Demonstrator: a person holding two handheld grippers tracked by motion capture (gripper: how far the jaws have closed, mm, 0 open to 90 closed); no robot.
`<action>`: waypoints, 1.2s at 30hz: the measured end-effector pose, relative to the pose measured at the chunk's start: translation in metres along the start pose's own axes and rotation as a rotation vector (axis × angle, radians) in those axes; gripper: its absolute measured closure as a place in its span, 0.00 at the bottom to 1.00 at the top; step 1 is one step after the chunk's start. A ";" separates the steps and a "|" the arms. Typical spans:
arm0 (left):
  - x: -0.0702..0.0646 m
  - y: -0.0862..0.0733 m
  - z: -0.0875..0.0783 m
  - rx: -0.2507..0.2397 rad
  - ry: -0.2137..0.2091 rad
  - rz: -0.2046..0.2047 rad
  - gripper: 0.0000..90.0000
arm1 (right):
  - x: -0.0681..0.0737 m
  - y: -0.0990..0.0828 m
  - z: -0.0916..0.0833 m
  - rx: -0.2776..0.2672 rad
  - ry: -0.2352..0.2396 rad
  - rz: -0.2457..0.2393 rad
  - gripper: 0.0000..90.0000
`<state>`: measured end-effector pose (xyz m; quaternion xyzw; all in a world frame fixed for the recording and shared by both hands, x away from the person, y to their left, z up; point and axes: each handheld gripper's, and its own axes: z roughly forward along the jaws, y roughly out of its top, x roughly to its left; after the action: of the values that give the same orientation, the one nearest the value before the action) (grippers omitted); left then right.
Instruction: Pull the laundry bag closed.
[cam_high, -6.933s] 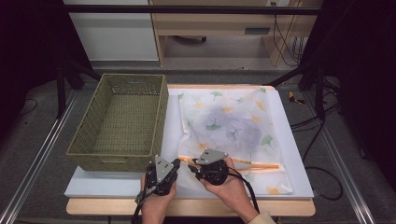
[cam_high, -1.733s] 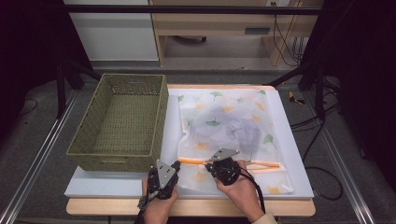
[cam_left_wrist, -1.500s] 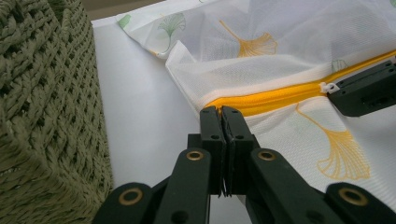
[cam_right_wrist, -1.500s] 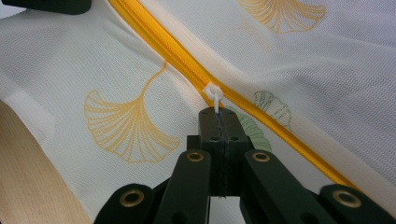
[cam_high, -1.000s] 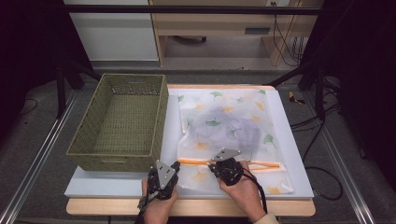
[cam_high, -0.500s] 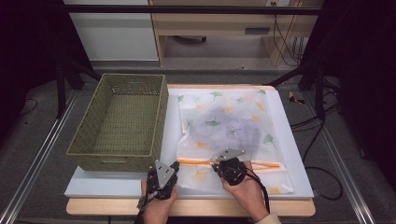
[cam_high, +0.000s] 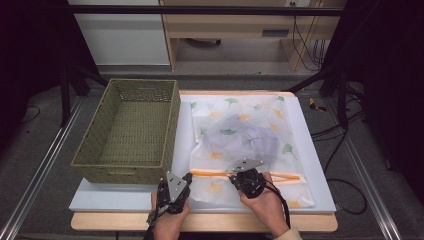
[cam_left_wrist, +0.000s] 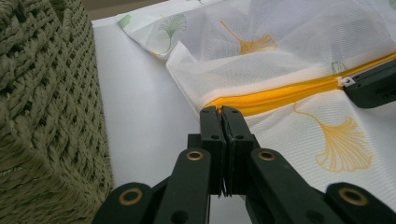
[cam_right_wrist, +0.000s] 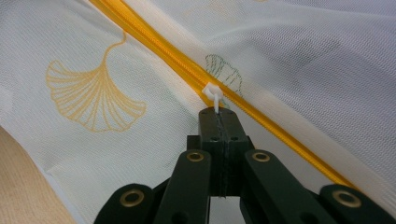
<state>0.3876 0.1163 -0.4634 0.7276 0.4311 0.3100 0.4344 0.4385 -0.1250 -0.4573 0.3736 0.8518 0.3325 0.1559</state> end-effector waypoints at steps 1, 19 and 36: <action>0.000 0.000 0.000 0.000 0.000 0.000 0.98 | 0.000 0.000 0.000 0.001 -0.001 -0.001 1.00; 0.000 0.001 -0.002 -0.005 -0.002 -0.001 0.98 | -0.002 -0.001 -0.003 0.001 -0.019 0.012 1.00; 0.000 0.002 -0.002 -0.006 -0.005 0.001 0.98 | -0.005 -0.004 -0.006 -0.002 -0.024 0.030 1.00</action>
<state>0.3864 0.1166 -0.4602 0.7274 0.4288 0.3097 0.4372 0.4369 -0.1330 -0.4558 0.3901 0.8439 0.3311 0.1614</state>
